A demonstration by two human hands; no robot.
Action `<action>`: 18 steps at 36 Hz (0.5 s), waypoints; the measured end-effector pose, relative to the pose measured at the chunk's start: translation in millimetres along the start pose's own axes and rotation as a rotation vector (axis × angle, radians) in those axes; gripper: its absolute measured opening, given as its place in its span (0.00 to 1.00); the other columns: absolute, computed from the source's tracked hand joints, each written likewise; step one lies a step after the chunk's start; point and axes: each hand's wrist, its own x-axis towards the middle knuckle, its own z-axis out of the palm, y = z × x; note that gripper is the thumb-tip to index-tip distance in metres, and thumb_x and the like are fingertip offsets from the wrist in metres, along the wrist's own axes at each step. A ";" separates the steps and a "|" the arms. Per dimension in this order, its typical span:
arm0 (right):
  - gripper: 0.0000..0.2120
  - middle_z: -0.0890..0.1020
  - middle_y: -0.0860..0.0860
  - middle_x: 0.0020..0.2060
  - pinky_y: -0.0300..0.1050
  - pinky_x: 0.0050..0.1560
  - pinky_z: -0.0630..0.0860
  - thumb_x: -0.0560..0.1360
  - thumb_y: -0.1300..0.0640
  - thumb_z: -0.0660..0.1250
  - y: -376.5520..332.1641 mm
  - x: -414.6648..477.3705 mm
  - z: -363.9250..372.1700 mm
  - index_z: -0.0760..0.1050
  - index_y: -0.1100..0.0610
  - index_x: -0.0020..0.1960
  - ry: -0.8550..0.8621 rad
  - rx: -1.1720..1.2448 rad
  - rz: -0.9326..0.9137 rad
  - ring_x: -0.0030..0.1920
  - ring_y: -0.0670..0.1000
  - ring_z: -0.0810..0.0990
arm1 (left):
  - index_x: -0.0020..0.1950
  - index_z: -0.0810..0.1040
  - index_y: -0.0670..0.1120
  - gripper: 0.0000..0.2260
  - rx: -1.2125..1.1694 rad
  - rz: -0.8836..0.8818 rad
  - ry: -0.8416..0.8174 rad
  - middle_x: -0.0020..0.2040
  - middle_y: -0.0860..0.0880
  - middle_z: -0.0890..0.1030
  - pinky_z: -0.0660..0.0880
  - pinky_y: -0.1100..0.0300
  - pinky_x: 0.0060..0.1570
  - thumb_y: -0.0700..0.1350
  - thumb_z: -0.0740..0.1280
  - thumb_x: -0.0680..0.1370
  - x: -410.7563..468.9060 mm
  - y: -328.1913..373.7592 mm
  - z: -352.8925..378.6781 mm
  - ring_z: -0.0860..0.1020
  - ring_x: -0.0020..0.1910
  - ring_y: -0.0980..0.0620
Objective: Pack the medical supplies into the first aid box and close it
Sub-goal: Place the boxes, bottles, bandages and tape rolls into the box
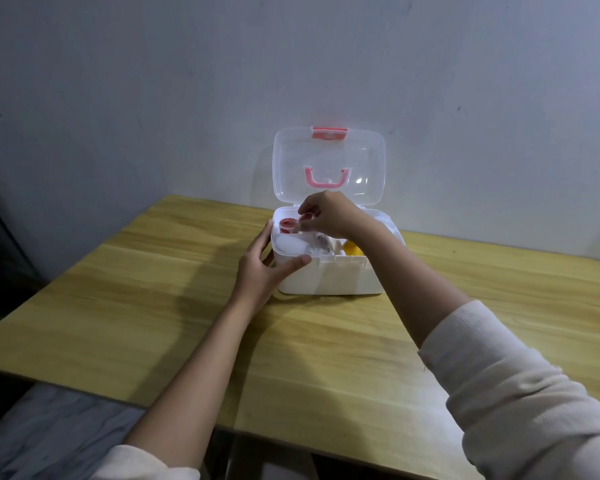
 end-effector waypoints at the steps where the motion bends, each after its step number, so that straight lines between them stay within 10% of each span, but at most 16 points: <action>1: 0.19 0.81 0.57 0.57 0.38 0.53 0.71 0.73 0.56 0.69 0.4 0.4 0.0 0.75 0.63 0.61 -0.001 0.004 0.001 0.55 0.55 0.79 | 0.77 0.64 0.48 0.46 -0.008 -0.002 -0.004 0.69 0.56 0.72 0.73 0.64 0.62 0.53 0.81 0.63 -0.2 0.4 0.0 0.71 0.68 0.58; 18: 0.15 0.82 0.59 0.54 0.40 0.54 0.75 0.72 0.61 0.69 3.2 8.1 6.7 0.78 0.64 0.58 0.032 -0.039 -0.037 0.53 0.55 0.80 | 0.75 0.67 0.48 0.39 -0.021 0.020 0.002 0.66 0.57 0.75 0.74 0.74 0.53 0.44 0.79 0.67 1.8 -1.3 0.1 0.74 0.65 0.59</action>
